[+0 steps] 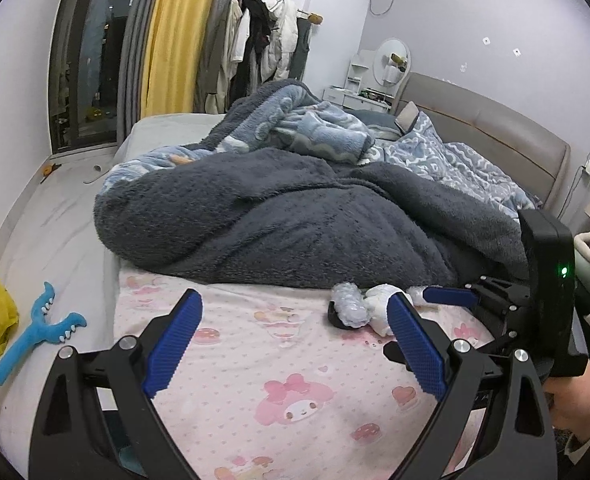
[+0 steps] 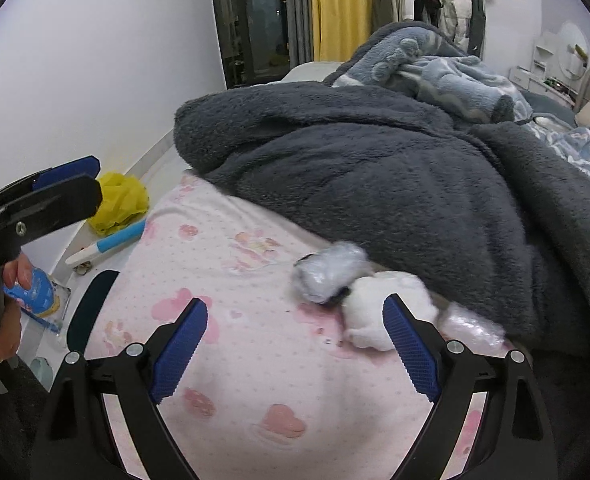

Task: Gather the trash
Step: 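Move both grippers back over the bed toward the bubble wrap and cotton ball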

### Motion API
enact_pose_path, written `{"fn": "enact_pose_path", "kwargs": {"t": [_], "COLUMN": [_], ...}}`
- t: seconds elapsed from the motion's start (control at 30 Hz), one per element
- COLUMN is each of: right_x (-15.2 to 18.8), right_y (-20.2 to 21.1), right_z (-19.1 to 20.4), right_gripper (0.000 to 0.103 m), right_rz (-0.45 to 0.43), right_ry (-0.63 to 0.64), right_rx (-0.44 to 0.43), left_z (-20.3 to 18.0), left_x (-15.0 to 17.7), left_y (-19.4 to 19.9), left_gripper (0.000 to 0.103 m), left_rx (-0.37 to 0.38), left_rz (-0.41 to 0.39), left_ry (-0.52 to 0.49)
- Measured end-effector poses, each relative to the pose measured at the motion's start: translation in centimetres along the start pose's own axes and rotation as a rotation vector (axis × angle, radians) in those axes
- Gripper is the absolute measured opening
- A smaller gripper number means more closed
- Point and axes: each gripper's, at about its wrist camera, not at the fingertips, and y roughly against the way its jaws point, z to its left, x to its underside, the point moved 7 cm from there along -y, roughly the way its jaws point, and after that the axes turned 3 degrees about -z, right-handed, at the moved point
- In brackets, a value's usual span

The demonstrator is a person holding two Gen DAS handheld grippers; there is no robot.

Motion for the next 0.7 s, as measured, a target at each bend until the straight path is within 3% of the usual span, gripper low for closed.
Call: {"fn": "enact_pose_path", "kwargs": {"t": [0.5, 0.7], "right_x": [1.0, 1.8], "right_y": [-0.5, -1.6], "right_z": [-4.1, -5.4], "right_gripper": [0.090, 0.090], "right_rz": [-0.020, -0.009], "right_ry": [0.016, 0.019], "right_rx": [-0.104, -0.131], "left_z": [-3.3, -4.1], "left_x": [0.5, 1.4], "left_y": [-4.5, -6.4], "left_gripper": [0.094, 0.084], "left_rx": [0.029, 0.039], "left_rz": [0.063, 0.105], "left_ry": [-0.046, -0.075]}}
